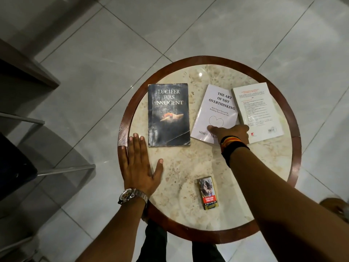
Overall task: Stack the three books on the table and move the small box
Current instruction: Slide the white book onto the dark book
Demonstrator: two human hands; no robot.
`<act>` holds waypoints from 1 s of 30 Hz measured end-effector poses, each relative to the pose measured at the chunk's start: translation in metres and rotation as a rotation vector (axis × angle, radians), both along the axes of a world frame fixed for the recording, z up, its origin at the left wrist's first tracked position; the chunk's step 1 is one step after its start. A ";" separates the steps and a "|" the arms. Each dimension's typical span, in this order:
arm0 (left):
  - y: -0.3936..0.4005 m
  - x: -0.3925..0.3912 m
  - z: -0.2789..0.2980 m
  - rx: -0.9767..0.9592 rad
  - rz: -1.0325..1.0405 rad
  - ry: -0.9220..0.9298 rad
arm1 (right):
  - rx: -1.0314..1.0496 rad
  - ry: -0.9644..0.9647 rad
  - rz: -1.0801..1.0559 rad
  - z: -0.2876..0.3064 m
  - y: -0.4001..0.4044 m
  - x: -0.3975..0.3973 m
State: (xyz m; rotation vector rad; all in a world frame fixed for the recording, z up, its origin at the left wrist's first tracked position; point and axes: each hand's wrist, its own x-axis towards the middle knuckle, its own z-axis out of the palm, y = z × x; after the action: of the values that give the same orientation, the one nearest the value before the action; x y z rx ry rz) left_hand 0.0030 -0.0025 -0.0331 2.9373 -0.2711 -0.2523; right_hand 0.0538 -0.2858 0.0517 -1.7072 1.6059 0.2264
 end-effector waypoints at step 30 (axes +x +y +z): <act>0.002 -0.001 -0.005 -0.009 0.001 -0.047 | 0.375 -0.386 0.066 -0.001 0.084 0.026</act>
State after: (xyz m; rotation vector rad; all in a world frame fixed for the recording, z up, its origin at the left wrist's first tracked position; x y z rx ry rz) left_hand 0.0025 -0.0009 -0.0386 2.9376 -0.2763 -0.1822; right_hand 0.0794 -0.2015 0.0510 -1.4118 1.1434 0.2015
